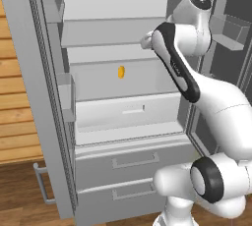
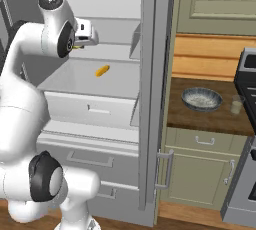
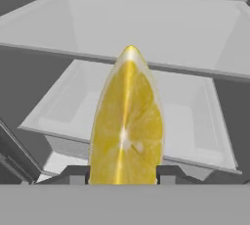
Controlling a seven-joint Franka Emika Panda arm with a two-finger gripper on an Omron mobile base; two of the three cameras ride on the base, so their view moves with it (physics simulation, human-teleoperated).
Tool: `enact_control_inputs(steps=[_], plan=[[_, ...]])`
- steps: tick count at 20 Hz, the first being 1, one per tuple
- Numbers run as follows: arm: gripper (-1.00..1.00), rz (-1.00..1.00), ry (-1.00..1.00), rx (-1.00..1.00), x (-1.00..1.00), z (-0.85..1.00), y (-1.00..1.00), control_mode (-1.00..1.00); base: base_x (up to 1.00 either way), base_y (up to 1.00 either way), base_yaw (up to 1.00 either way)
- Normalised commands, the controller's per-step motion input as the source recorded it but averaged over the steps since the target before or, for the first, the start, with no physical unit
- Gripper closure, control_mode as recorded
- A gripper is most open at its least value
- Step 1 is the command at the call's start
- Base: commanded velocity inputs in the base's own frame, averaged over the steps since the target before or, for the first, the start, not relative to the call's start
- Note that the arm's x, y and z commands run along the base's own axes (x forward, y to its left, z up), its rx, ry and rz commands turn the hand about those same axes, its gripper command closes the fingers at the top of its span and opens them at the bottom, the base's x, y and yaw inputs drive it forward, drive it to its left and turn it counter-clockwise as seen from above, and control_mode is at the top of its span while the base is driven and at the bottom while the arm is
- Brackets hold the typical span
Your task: Grab a lemon wedge from the fridge and one ice cube from the ice bowl, and put them in the glass of lemonade.
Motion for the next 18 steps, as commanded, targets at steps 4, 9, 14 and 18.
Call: enact_control_inputs(steps=[4,9,14,18], plan=[[1.00,0.00,0.31,0.00,-1.00,-0.20,0.00,-1.00,0.00,0.00,0.00],[1.00,0.00,0.41,0.00,-1.00,-0.36,0.00,-1.00,0.00,0.00,0.00],[1.00,-0.01,0.28,0.00,-0.97,-0.16,0.00,-1.00,0.00,0.00,0.00],[1.00,-0.05,0.02,0.00,-0.98,0.00,-0.14,-1.00,0.00,0.00,0.00]])
